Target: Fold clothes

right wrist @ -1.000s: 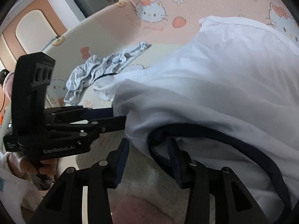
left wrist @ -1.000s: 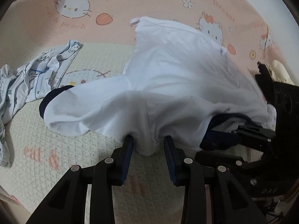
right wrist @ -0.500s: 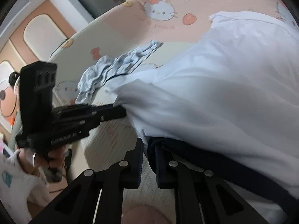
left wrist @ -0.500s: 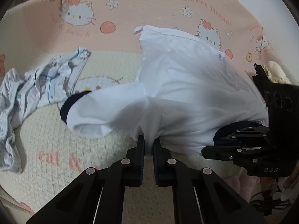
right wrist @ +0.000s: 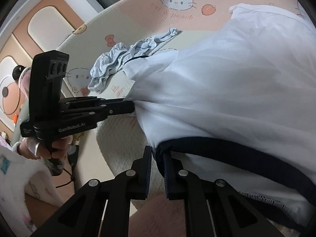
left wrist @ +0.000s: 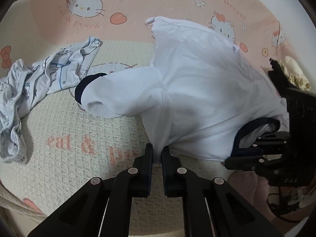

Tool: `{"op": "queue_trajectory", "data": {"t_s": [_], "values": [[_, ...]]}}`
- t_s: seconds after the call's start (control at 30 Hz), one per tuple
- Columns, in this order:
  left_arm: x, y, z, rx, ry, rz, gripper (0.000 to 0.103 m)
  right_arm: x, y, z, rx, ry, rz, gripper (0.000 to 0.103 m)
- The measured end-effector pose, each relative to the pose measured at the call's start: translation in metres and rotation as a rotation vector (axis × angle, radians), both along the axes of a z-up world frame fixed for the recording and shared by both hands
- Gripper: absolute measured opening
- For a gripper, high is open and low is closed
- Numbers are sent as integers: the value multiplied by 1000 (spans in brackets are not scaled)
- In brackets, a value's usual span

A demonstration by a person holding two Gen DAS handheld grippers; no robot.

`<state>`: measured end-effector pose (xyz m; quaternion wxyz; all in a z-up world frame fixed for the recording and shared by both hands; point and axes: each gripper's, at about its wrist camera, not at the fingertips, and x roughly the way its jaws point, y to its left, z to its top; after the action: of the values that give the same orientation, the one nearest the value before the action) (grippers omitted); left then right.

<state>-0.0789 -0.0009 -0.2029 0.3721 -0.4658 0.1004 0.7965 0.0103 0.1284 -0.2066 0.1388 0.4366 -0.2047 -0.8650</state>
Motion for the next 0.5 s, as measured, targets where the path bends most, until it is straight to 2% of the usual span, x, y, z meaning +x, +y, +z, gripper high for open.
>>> {"op": "queue_trajectory", "data": {"t_s": [0.13,0.2,0.23,0.27,0.3,0.33,0.37,0.5], "values": [[-4,-13,9,147,-82,43,7,3,9,3,-52,13,-63,12],[-9,-21,13,217,-140,82,9,5,15,6,-77,21,-101,32],[-10,-24,14,225,-152,99,11,6,19,7,-101,25,-119,36],[-12,-26,15,225,-161,119,17,7,23,8,-130,31,-138,37],[-13,-28,16,219,-166,136,31,7,27,8,-159,34,-151,37],[-15,-29,17,216,-173,151,40,8,30,8,-189,34,-162,37],[-16,-30,17,218,-183,163,57,8,33,7,-219,35,-173,37],[-23,-34,12,258,-257,190,59,3,38,0,-260,-8,-186,38]]}}
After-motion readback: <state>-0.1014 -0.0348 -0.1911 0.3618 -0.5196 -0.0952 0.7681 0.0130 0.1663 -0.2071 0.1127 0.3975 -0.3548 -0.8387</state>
